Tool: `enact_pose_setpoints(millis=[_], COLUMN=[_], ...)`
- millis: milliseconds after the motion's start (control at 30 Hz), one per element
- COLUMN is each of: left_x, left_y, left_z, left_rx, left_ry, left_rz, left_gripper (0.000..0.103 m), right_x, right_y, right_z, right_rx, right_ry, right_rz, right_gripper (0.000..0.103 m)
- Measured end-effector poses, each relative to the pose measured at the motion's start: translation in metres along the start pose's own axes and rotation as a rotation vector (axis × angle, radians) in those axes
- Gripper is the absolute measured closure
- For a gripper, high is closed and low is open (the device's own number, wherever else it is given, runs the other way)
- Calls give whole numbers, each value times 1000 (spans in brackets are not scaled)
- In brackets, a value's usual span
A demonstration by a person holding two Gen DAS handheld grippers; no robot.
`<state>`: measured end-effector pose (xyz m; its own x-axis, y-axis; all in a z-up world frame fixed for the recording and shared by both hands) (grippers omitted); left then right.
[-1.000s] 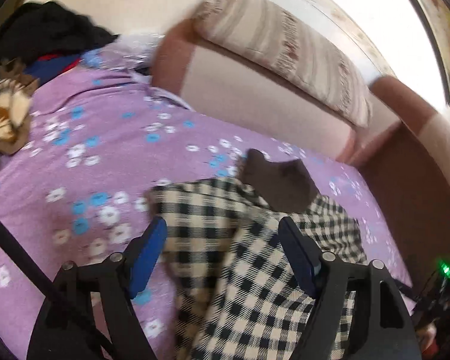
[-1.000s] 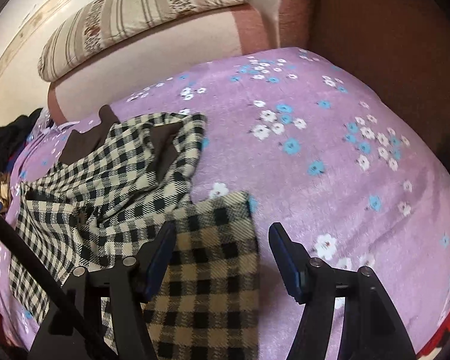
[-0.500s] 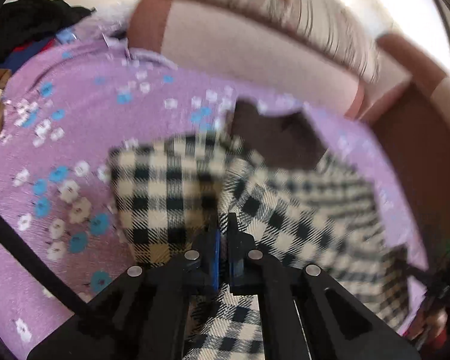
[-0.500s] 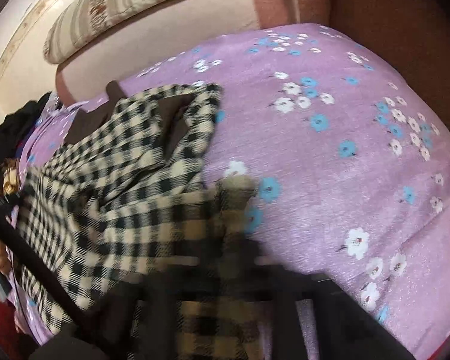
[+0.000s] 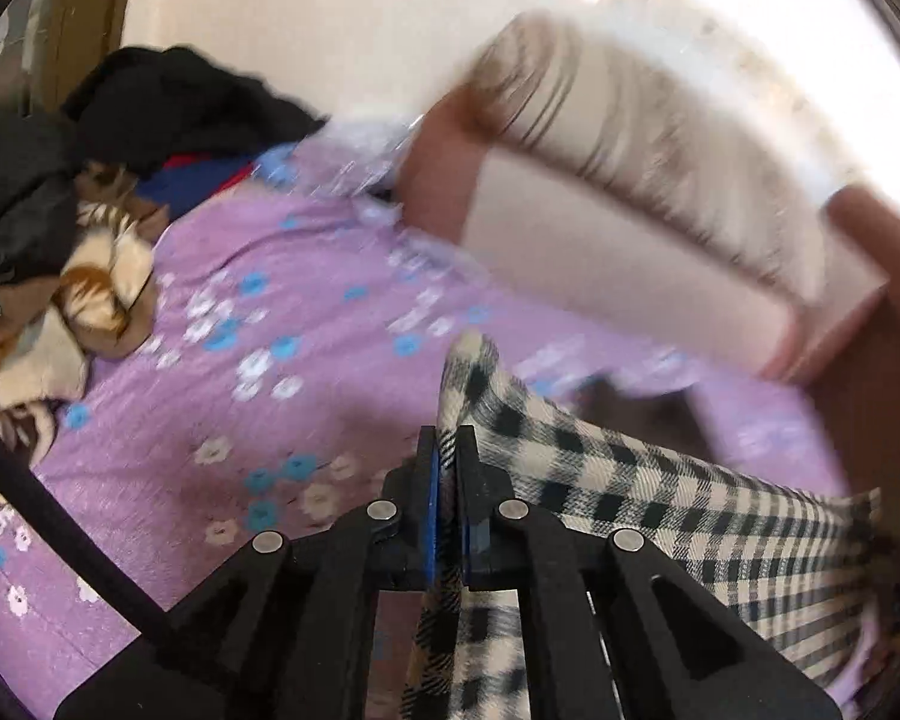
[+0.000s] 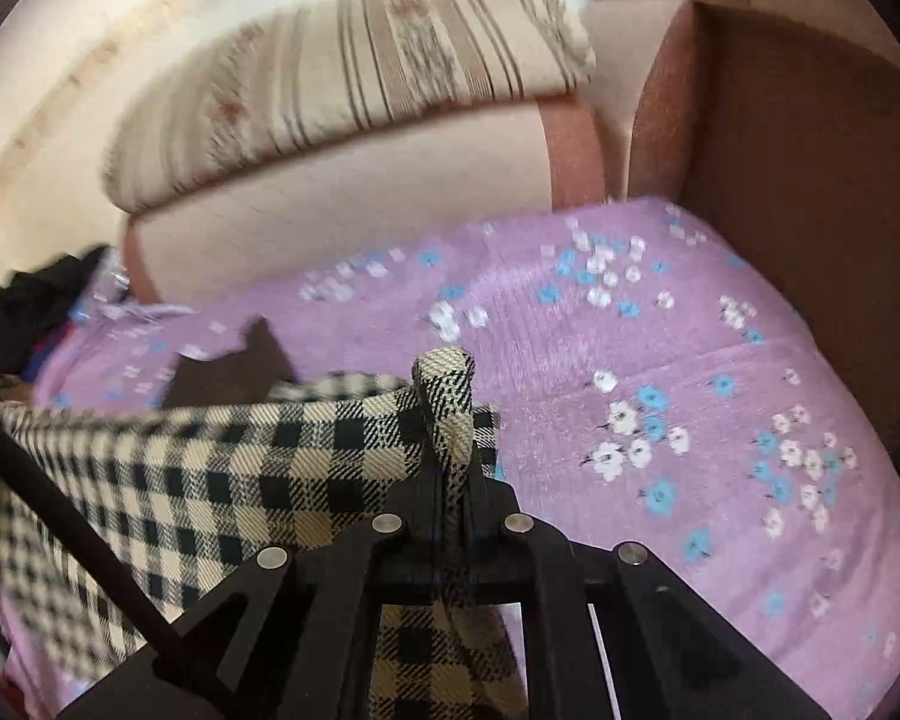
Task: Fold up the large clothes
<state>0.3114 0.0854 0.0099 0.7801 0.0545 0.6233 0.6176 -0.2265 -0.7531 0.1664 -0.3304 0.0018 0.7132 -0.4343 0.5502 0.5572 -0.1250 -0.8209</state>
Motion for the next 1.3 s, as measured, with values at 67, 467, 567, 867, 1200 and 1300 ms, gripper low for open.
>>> enact_pose_setpoints(millis=[67, 467, 567, 867, 1200, 1300], left_x=[-10, -8, -22, -78, -159, -179], left_y=[24, -32, -38, -65, -43, -31], left_z=[13, 5, -2, -33, -37, -18], left_rx=[111, 98, 112, 139, 197, 300], left_ry=[23, 35, 73, 267, 345, 356], left_rz=[42, -69, -58, -40, 141, 215], left_gripper=[98, 44, 44, 32, 32, 32], right_x=[1, -14, -36, -110, -163, -169], right_y=[32, -12, -33, -61, -54, -51], right_z=[-2, -25, -34, -62, -43, -31], right_rx=[-39, -128, -102, -78, -21, 4], right_ry=[21, -9, -8, 8, -3, -18], right_rz=[55, 12, 21, 71, 116, 122], right_gripper=[96, 48, 47, 47, 47, 47])
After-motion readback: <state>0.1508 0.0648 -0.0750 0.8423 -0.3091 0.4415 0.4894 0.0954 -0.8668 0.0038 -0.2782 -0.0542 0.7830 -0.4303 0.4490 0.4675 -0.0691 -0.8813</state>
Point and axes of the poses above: each gripper's, at about its wrist camera, not at the fingertips, and y roughly the way its jaws point, z to its left, x to its top, the point moved 10 cm from there along y, roughly the way its jaws point, and after that the axes turned 6 degrees about z, right-handed, at the moved point
